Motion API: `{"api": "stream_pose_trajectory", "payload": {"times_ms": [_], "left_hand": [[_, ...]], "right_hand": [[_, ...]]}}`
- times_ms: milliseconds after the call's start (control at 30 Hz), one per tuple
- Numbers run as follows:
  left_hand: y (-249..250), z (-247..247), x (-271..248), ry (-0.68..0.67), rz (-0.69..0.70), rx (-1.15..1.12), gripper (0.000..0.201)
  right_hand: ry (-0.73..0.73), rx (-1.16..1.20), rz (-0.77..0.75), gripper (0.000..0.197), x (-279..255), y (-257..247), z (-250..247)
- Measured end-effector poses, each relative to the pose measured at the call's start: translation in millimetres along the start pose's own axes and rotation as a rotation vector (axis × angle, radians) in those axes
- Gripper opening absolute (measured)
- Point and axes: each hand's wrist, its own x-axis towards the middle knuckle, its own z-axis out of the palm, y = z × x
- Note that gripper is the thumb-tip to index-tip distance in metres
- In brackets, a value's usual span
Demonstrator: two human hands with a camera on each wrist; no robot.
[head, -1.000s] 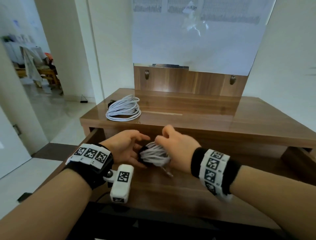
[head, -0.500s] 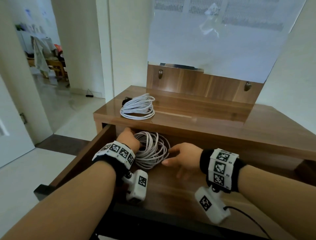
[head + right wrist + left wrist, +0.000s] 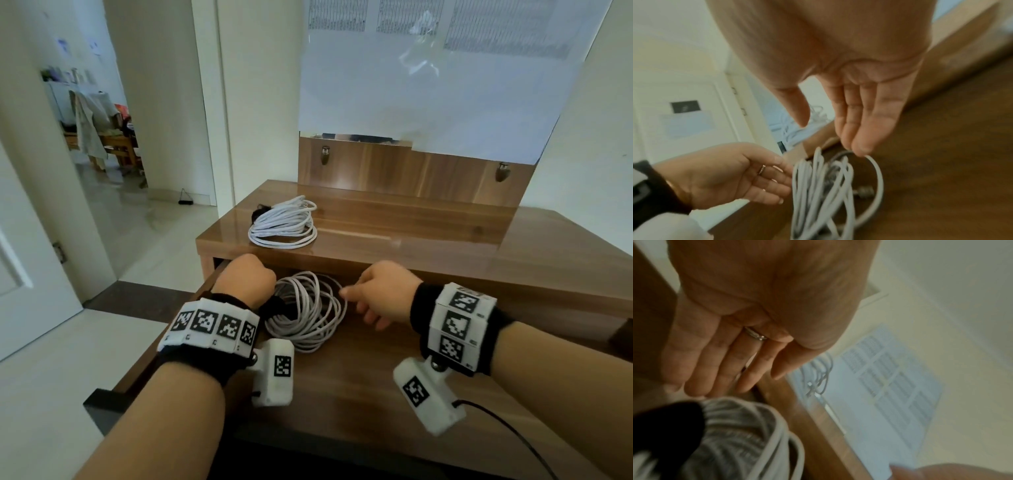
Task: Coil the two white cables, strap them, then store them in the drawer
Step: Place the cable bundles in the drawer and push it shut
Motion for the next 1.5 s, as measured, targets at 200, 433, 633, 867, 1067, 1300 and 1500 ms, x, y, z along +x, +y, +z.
{"api": "stream_pose_trajectory", "payload": {"times_ms": [200,433,633,867,1067,1300,1500], "left_hand": [[32.5,-38.2,-22.8,0.546,0.176,-0.397,0.019],[32.3,-36.0,34.9,0.096,0.194,-0.032,0.087],[37.3,-16.6,25.7,0.185,0.345,0.45,0.047],[63.2,-33.9,-13.1,0.173,0.454,-0.116,0.006],[93.8,-26.0,-59.3,-0.546,0.359,-1.027,0.017],[94.0,35.7,-69.1,-0.636,0.026,-0.865,0.029],[80.9,63.1,-61.3,-0.632,-0.251,-0.763,0.042]], "right_hand": [[0.214,0.304,-0.22,0.037,-1.7,-29.3,-34.8],[-0.003,0.692,-0.046,0.063,20.0,-49.2,-23.4],[-0.021,0.603,-0.111,0.066,23.9,-43.3,-18.1],[0.174,0.092,-0.327,0.103,9.0,-13.2,-38.1],[0.09,0.237,-0.426,0.109,-23.1,16.9,-63.3],[-0.075,0.398,-0.01,0.016,-50.8,71.3,-71.4],[-0.184,0.331,0.281,0.021,-34.4,103.0,-55.3]]}}
